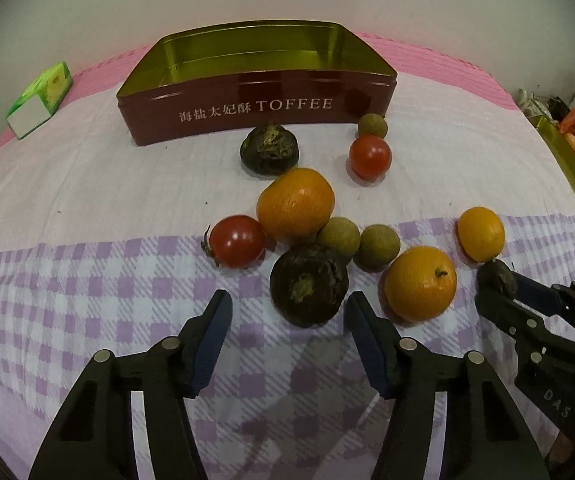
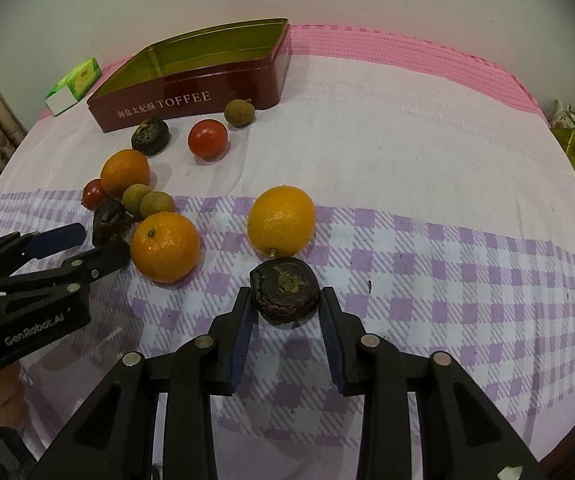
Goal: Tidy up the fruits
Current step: 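Move the left tool to the other dark brown fruit and close on it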
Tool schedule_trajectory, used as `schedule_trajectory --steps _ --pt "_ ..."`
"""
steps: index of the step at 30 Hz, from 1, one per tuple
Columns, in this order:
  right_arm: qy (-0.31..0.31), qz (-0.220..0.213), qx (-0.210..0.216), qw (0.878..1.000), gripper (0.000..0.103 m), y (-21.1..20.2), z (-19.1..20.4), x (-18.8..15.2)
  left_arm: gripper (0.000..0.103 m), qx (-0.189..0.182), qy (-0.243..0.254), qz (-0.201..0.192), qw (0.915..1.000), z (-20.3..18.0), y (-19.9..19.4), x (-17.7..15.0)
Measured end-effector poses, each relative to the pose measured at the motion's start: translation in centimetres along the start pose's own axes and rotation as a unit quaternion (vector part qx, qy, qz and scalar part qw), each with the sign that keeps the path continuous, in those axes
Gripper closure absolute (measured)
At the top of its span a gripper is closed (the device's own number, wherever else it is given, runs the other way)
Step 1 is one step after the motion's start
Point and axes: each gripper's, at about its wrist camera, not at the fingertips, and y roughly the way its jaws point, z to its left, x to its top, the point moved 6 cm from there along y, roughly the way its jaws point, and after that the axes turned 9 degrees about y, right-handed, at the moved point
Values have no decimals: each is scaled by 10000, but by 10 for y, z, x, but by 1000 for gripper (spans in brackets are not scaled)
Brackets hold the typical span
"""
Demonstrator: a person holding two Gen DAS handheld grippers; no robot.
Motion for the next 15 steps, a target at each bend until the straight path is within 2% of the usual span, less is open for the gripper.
schedule_trajectory --steps 2,6,8,15 --pt "1 0 0 10000 72 0 0 -1 47 33 23 -14 10000 0 1 2" --pt "2 1 1 10000 72 0 0 -1 63 18 111 -67 9999 -5 -1 3" --pt "2 1 0 10000 72 0 0 0 68 16 155 -82 9998 -6 -2 2" --pt "10 1 2 10000 72 0 0 0 69 -19 128 -79 9999 -8 -4 0"
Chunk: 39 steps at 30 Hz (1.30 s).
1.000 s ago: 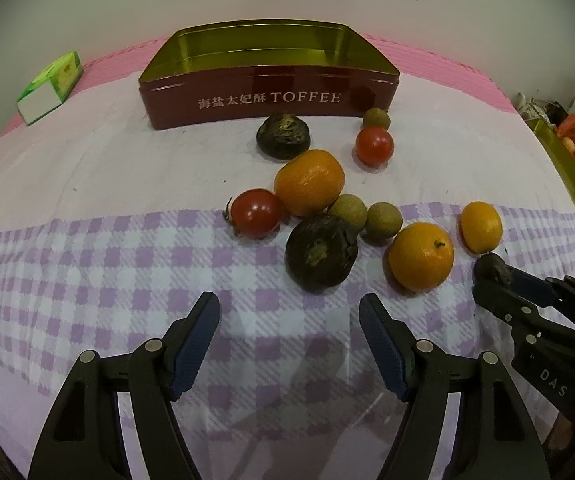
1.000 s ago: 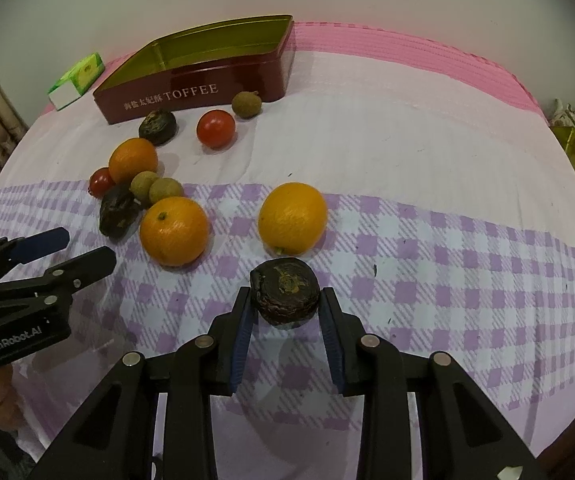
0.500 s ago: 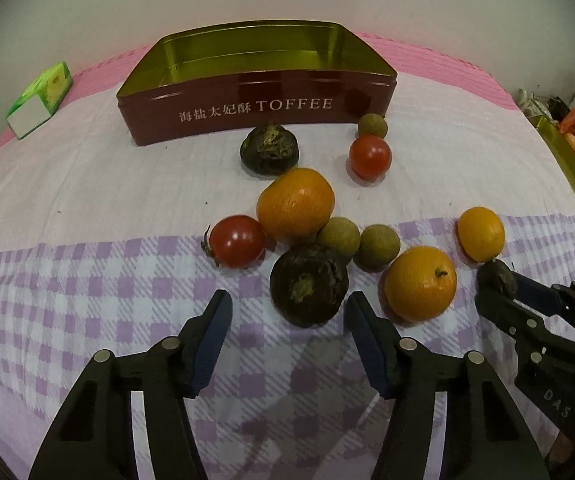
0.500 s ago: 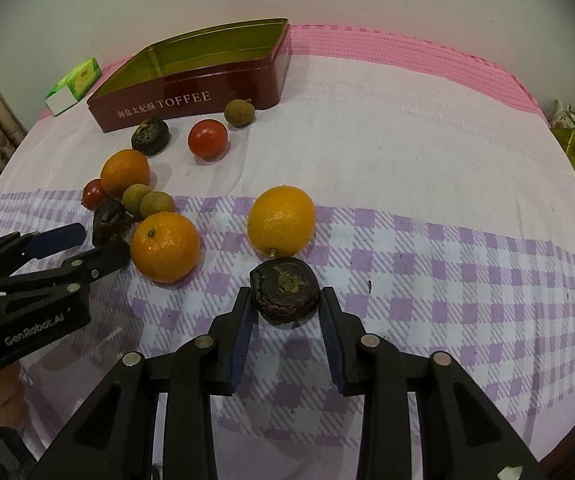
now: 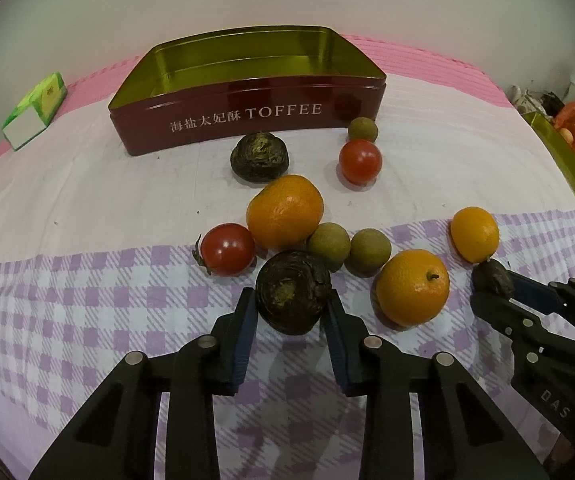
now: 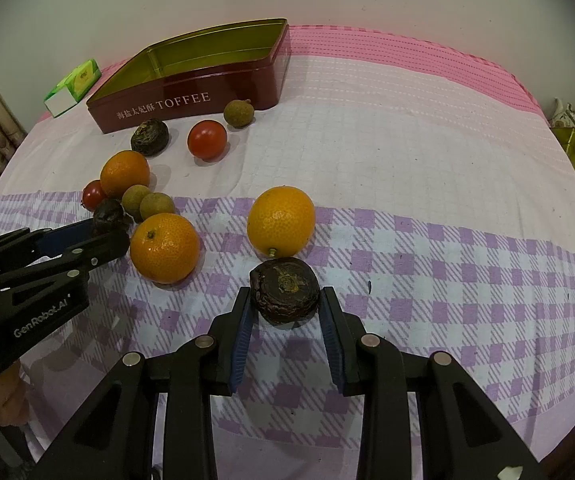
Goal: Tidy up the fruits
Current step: 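Move the left tool to the other dark brown fruit and close on it, then carry both dark brown fruits over the TOFFEE tin with both tools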
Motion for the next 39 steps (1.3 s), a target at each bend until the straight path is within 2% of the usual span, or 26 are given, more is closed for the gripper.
schedule_trajectory --steps 22,30,39 --pt "-28 -1 -102 9999 73 -4 0 1 69 84 -100 -25 9999 13 -26 -8" --pt "21 -95 -223 9997 73 -19 -4 5 69 102 -183 -179 9996 29 -40 5" --pt "111 -342 -210 9991 73 -38 -8 35 69 191 -298 -468 9983 58 -56 27"
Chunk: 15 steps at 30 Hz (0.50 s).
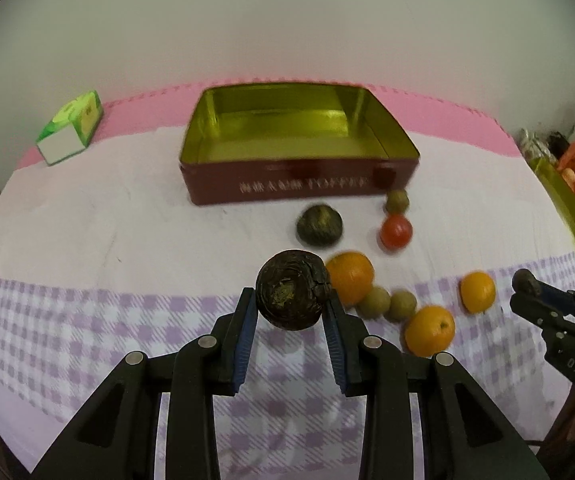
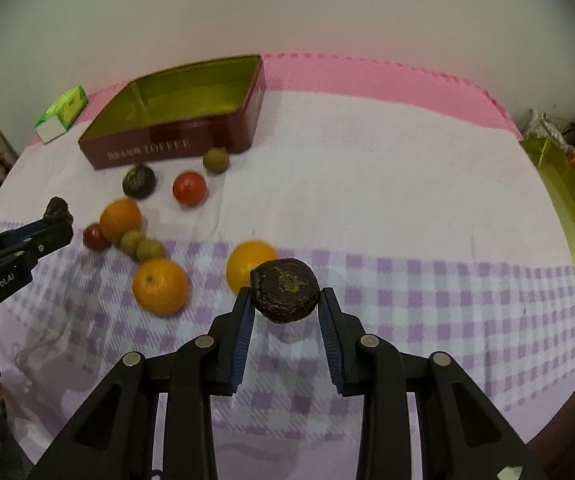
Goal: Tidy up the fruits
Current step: 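Carry both dark brown fruits over the TOFFEE tin with both tools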
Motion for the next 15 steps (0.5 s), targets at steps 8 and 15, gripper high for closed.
schedule_trajectory --steps 8,15 --pt "-201 -101 223 9995 73 5 24 38 69 160 -102 -128 9997 28 0 29" --pt "-404 -222 345 9983 73 17 49 84 69 247 -173 -234 9993 54 12 69"
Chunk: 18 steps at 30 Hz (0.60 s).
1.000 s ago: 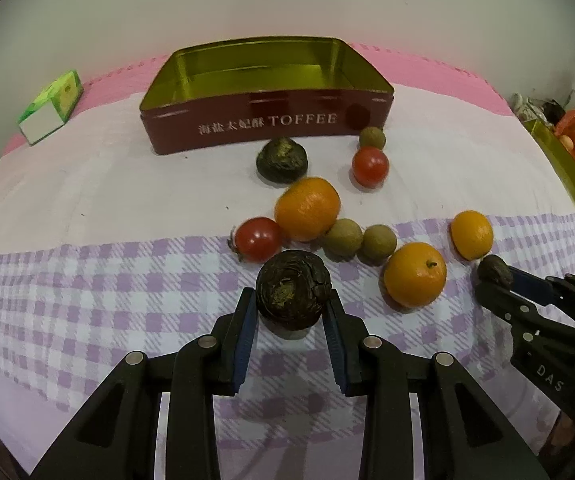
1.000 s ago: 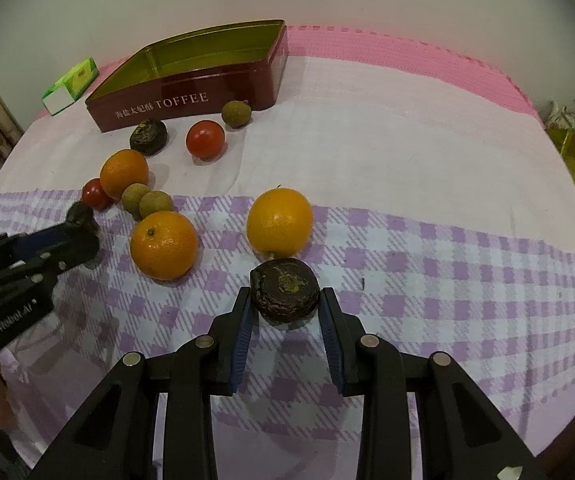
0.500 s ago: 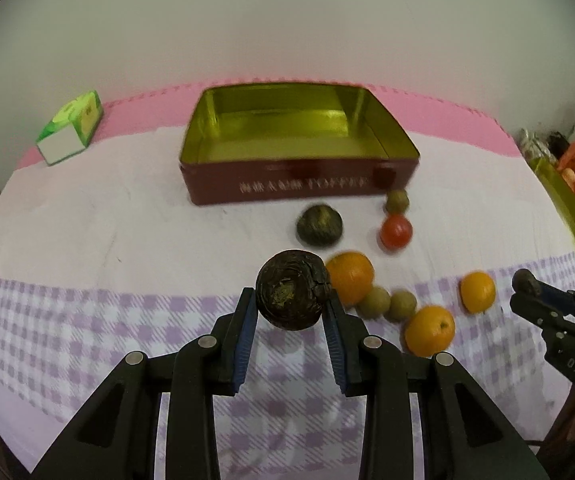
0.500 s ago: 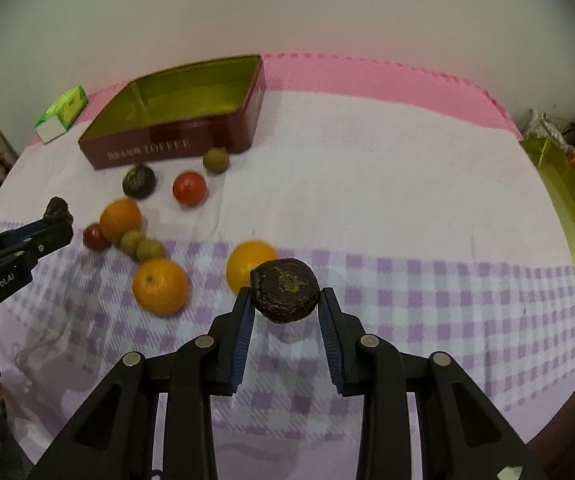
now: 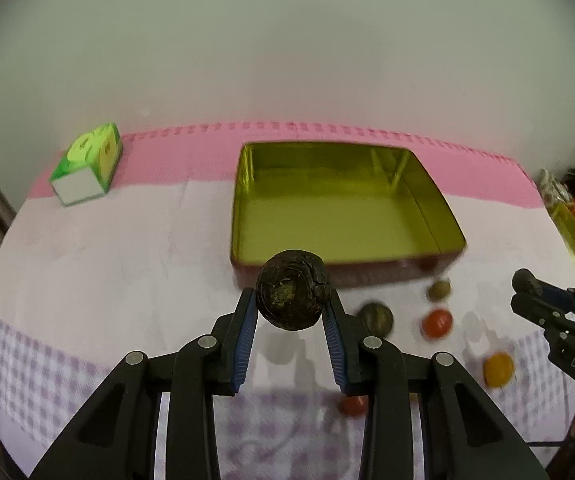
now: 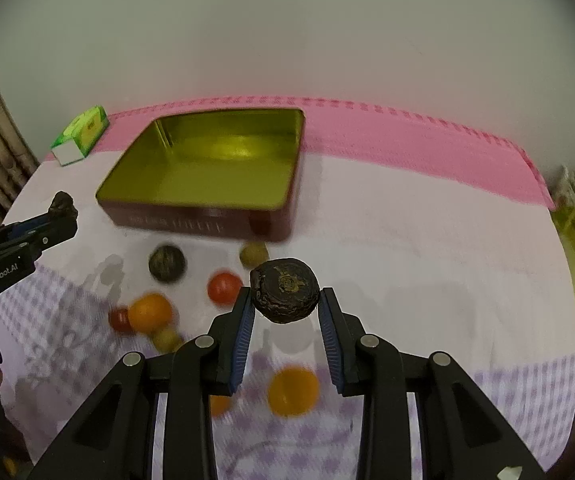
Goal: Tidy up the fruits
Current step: 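Carry both dark brown fruits over the TOFFEE tin with both tools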
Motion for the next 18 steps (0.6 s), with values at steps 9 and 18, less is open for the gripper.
schedule_trajectory --steps 9,18 --pt "-317 -90 98 9994 73 36 33 54 69 -97 33 115 9999 11 41 39" --pt "-475 184 88 9987 73 77 46 69 69 -113 87 312 9994 5 74 46"
